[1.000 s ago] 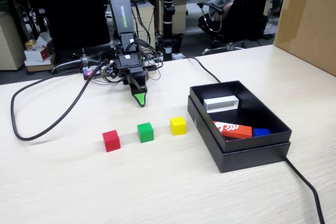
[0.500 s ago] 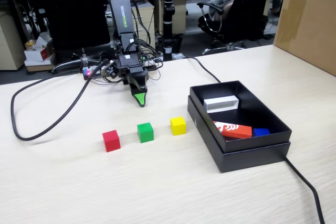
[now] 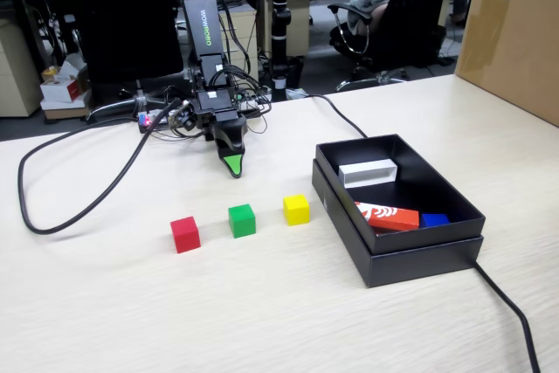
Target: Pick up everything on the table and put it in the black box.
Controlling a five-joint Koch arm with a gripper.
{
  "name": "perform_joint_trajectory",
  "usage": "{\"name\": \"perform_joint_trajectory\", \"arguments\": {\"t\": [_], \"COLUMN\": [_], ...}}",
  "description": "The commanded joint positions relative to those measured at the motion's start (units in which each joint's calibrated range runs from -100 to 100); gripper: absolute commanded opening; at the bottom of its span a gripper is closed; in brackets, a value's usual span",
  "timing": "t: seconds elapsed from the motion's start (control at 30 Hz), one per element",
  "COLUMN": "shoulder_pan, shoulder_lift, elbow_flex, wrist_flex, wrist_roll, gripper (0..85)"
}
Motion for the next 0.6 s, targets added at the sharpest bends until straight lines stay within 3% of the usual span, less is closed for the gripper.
{"name": "perform_joint_trajectory", "arguments": {"t": [0.0,0.57], "shoulder_pan": [0.0,-0.05], "shoulder_lift": [0.08,-0.27], "elbow_flex": [-0.03,-0.12], "wrist_flex": [-0.09,-0.09], "wrist_roll": [0.15,0.2], "gripper": [48.5,48.3]}}
